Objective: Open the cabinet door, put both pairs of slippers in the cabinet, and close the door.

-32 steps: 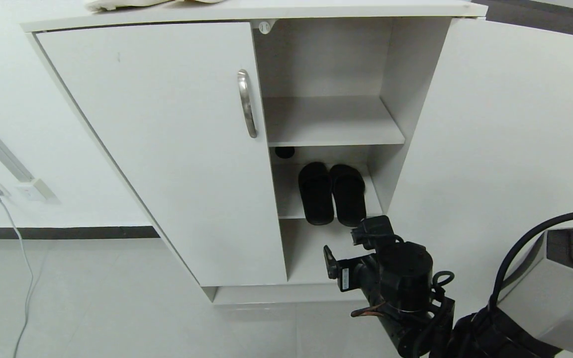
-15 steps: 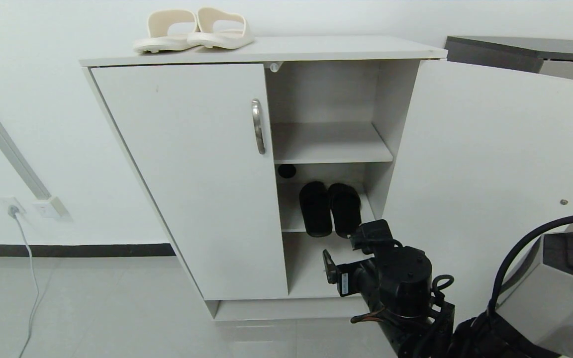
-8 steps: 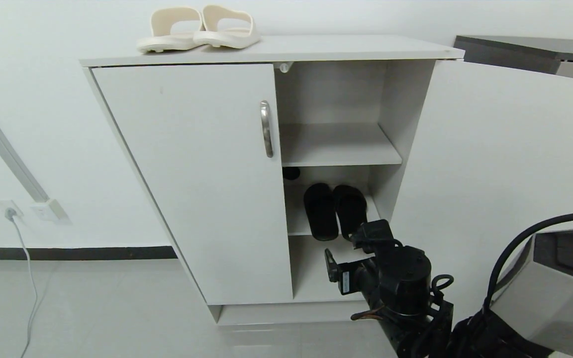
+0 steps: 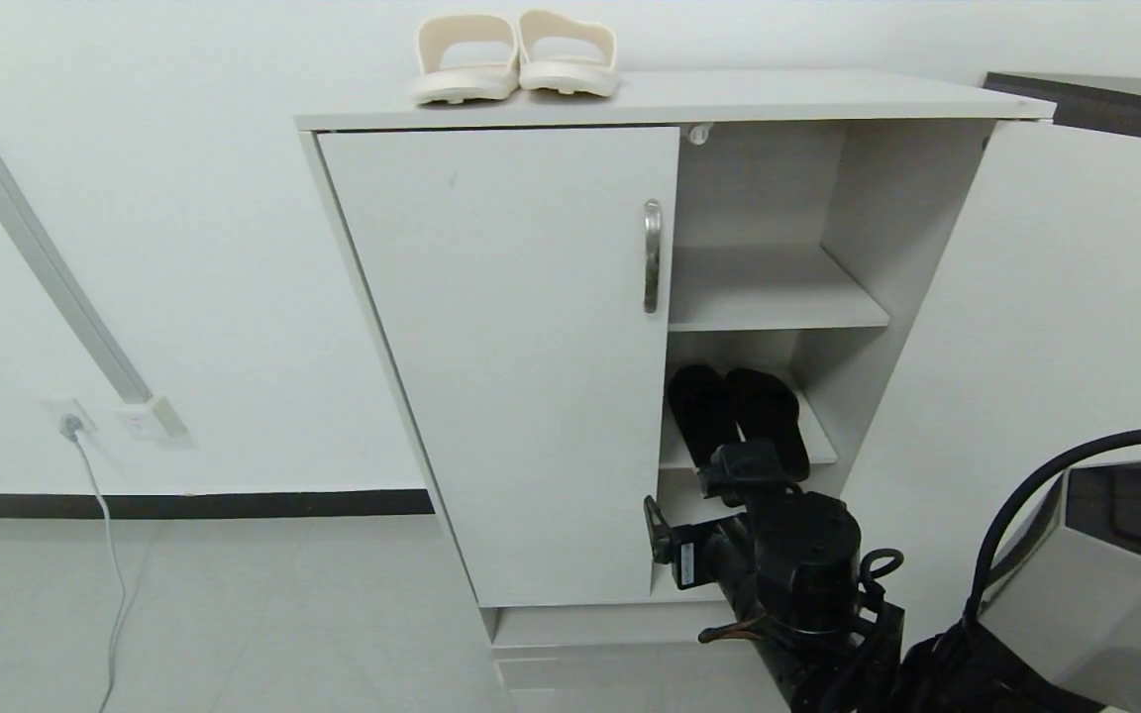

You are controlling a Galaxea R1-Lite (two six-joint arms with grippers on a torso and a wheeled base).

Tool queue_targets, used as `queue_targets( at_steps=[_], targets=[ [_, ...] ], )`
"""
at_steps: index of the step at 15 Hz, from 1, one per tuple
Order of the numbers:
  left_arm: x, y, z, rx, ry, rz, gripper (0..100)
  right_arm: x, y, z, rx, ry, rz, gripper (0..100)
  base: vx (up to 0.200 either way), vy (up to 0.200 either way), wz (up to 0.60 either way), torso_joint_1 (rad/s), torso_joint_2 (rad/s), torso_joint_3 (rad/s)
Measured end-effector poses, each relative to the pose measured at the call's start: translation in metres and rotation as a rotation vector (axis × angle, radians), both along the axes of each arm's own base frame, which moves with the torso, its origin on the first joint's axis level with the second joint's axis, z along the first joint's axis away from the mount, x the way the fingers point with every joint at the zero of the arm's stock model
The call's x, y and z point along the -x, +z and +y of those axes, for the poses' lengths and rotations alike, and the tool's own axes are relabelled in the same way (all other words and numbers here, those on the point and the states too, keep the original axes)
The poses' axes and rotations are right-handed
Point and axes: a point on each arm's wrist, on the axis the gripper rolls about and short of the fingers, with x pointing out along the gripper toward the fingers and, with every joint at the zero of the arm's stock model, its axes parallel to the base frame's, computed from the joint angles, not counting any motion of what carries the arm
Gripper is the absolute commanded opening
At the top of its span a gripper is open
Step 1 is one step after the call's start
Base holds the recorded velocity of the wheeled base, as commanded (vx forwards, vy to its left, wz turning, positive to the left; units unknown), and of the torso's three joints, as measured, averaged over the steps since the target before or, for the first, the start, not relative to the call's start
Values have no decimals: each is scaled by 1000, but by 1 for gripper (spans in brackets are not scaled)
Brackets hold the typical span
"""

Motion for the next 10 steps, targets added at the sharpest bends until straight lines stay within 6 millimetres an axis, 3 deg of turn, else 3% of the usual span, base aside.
queue_targets(
  at_steps=[9, 10],
  targets=[
    [0, 0, 0, 0, -1, 0, 0, -1, 1, -2, -7, -5, -6, 100, 0, 200, 0, 5, 1, 3],
    [0, 0, 0, 0, -1, 0, 0, -1, 1, -2, -14, -5, -11, 100, 0, 0, 0, 0, 0, 0]
  ],
)
